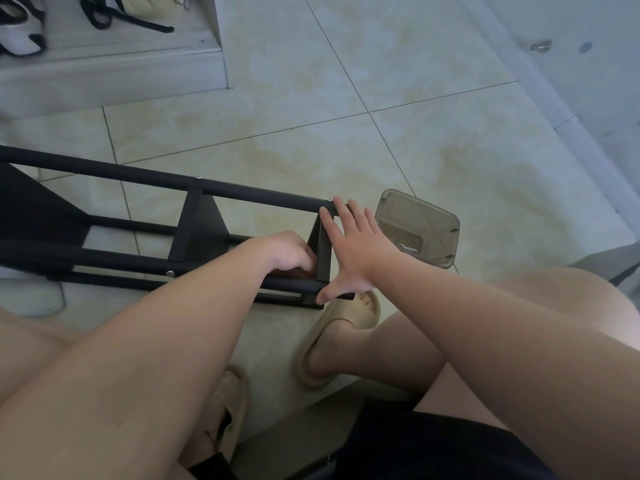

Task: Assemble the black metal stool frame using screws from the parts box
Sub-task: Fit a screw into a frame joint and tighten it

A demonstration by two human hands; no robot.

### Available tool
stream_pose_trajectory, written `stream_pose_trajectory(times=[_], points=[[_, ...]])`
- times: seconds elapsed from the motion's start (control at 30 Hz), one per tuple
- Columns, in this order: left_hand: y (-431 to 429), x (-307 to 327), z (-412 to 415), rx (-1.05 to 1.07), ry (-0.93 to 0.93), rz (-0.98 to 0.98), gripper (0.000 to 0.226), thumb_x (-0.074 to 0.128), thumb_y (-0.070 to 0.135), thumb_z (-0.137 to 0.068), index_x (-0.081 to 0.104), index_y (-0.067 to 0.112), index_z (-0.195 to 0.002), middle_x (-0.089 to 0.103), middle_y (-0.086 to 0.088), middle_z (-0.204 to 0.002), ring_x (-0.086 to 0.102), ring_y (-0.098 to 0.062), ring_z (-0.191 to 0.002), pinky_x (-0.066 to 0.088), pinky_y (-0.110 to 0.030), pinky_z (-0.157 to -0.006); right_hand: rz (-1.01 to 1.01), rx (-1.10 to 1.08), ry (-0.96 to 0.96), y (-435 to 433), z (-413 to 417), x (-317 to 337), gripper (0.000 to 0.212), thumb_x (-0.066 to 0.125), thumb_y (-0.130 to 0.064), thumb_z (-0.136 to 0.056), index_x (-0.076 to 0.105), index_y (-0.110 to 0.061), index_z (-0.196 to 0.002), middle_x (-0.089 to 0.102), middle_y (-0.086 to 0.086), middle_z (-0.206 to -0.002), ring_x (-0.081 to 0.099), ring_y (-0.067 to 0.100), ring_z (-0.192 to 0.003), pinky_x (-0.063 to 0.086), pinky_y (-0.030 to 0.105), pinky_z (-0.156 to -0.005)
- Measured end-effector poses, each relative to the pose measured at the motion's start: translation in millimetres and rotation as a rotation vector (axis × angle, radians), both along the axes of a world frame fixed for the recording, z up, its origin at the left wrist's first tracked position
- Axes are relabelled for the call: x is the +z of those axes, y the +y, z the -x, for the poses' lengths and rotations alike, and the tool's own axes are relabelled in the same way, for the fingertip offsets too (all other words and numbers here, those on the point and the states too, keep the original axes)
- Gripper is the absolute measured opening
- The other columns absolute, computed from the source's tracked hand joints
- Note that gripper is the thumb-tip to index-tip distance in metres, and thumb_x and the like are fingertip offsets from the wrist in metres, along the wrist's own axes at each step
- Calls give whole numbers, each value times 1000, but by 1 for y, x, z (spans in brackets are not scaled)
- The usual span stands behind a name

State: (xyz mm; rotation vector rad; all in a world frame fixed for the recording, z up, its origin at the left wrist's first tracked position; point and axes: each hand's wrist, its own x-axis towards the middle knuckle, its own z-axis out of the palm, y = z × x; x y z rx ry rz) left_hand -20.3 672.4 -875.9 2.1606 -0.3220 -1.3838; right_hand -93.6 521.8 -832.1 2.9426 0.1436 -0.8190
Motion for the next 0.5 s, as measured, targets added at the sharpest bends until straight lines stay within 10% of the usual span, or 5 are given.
stream_pose_trajectory(times=[0.5], points=[[5,2,0,-15,84,77,21,73,28,-63,81,33,-82,78,1,-90,71,-29,-100,51,-47,-102,11,-11,26,1,-1,2,159,65,-93,-51,-23,-14,-157,-26,18,-164,-23,41,-151,-4,57,-124]])
